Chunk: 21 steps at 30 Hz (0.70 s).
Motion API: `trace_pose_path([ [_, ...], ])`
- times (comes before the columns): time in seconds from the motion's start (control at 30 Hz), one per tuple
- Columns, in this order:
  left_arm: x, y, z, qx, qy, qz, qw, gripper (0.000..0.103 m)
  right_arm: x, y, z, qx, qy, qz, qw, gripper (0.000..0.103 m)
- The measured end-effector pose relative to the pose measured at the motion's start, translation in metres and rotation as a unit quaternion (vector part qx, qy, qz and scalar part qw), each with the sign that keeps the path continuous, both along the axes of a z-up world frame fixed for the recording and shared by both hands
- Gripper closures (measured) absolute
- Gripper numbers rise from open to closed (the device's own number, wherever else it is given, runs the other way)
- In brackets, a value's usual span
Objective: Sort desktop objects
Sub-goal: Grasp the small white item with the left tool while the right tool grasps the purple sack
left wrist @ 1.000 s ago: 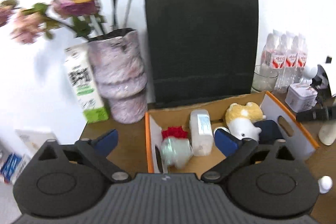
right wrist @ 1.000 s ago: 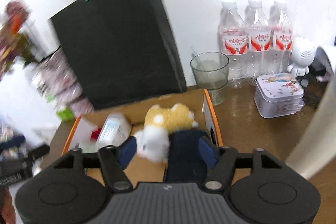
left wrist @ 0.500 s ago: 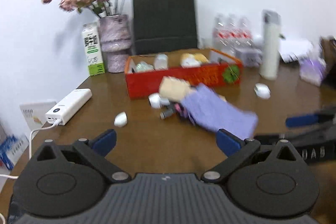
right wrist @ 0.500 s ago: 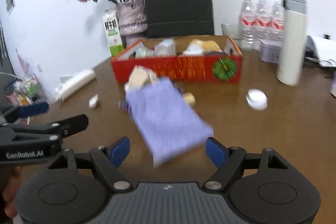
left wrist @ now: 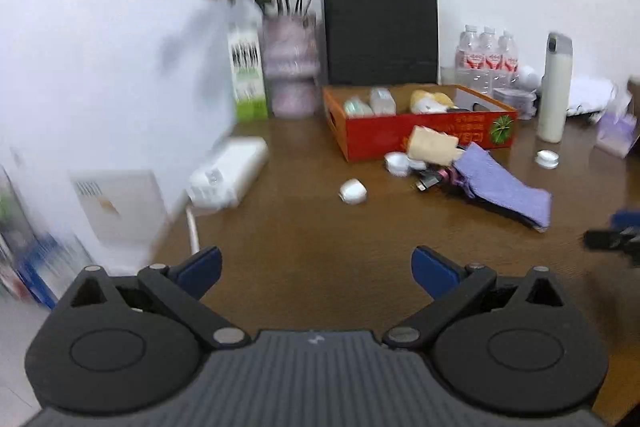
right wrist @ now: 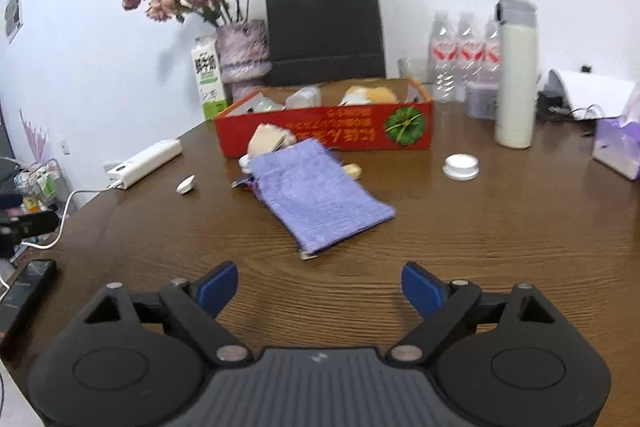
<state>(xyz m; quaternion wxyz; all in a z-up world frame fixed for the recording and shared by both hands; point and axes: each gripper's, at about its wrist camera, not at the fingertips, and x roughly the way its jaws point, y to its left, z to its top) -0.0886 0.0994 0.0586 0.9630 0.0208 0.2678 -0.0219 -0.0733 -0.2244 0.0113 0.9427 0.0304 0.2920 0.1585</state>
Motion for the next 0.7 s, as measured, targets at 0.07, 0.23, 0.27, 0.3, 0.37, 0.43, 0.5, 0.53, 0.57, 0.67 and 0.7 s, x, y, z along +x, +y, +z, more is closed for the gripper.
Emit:
trace_pose_path([
  [0.07, 0.007, 0.004, -0.008, 0.001, 0.015, -0.013, 0.9998, 0.0, 0.006, 0.007, -0.003, 0.004, 0.011, 0.009, 1.0, 0.014],
  [0.23, 0.038, 0.003, -0.008, 0.028, -0.012, -0.03, 0.9991, 0.0, 0.024, 0.023, -0.007, -0.017, 0.012, 0.021, 1.0, 0.014],
  [0.27, 0.048, 0.002, -0.004, 0.031, -0.015, -0.034, 0.9988, 0.0, 0.03, 0.025, -0.005, -0.018, 0.01, 0.021, 1.0, 0.014],
  [0.3, 0.061, 0.0, 0.001, 0.035, -0.016, -0.037, 0.9986, 0.0, 0.035, 0.025, -0.003, -0.016, 0.007, 0.021, 1.0, 0.014],
  [0.37, 0.085, -0.005, 0.018, 0.029, -0.021, -0.046, 0.9983, 0.0, 0.049, 0.025, 0.003, -0.015, 0.002, 0.022, 1.0, 0.014],
  [0.43, 0.114, -0.01, 0.029, 0.013, -0.014, -0.067, 0.9975, 0.0, 0.065, 0.027, 0.008, -0.021, -0.005, 0.031, 0.999, 0.014],
  [0.5, 0.142, -0.019, 0.028, 0.01, 0.015, -0.088, 0.996, 0.0, 0.084, 0.03, 0.009, -0.031, -0.006, 0.036, 0.999, 0.014],
  [0.53, 0.159, -0.025, 0.022, 0.011, 0.037, -0.103, 0.994, 0.003, 0.093, 0.031, 0.009, -0.033, -0.004, 0.037, 0.999, 0.014],
  [0.57, 0.172, -0.03, 0.015, 0.014, 0.055, -0.117, 0.9914, 0.015, 0.105, 0.032, 0.009, -0.034, 0.002, 0.04, 0.999, 0.014],
  [0.67, 0.206, -0.041, -0.013, 0.031, 0.125, -0.099, 0.9868, 0.047, 0.131, 0.034, 0.002, -0.042, 0.024, 0.054, 0.997, 0.015],
  [0.7, 0.215, -0.041, -0.021, 0.022, 0.138, -0.098, 0.9854, 0.049, 0.137, 0.034, -0.002, -0.043, 0.026, 0.061, 0.997, 0.016],
])
